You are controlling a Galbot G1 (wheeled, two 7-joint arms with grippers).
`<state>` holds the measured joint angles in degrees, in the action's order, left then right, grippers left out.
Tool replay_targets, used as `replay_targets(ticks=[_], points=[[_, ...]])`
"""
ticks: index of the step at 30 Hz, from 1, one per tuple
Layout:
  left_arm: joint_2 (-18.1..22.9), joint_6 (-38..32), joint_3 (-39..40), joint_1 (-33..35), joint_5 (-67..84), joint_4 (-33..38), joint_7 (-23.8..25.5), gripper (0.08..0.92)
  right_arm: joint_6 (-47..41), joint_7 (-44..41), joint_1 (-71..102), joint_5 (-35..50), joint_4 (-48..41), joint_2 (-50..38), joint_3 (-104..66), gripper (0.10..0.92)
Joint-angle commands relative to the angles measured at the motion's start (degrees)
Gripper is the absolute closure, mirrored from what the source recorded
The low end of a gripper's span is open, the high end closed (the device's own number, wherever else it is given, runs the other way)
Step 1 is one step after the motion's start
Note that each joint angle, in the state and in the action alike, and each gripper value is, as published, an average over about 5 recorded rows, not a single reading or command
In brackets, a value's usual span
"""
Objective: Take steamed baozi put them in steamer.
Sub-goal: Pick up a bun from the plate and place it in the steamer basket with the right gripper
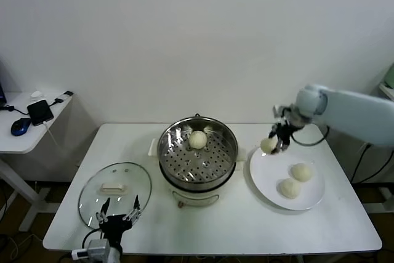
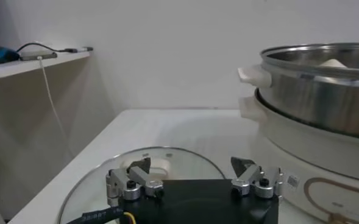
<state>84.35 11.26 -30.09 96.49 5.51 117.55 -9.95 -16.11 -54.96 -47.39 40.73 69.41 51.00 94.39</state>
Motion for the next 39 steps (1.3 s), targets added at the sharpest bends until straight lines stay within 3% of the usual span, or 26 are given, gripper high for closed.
replay_targets(ticks=[1, 6, 12, 32, 39], points=[[-0.3, 0.2, 0.0, -0.1, 0.2, 0.9, 0.1, 0.177, -6.8, 4.6, -18.7, 22.4, 10.1, 13.0, 2.7, 0.397], [-0.5, 0.2, -0.1, 0.1, 0.3, 1.8, 0.1, 0.177, -12.1, 10.9, -11.5, 26.2, 13.1, 22.3, -1.9, 0.397], [-0.4, 0.1, 0.0, 0.3, 0.4, 2.1, 0.1, 0.177, -14.2, 13.9, -2.3, 23.1, 9.5, 28.4, -2.1, 0.397], [-0.5, -0.1, 0.5, 0.0, 0.2, 1.2, 0.2, 0.177, -15.0, 15.3, 12.6, 13.5, -5.2, 33.4, -2.4, 0.396], [-0.4, 0.1, 0.4, -0.2, 0.3, 1.4, 0.2, 0.177, -14.9, 16.7, 13.3, 13.5, -5.4, 33.2, -4.3, 0.256]])
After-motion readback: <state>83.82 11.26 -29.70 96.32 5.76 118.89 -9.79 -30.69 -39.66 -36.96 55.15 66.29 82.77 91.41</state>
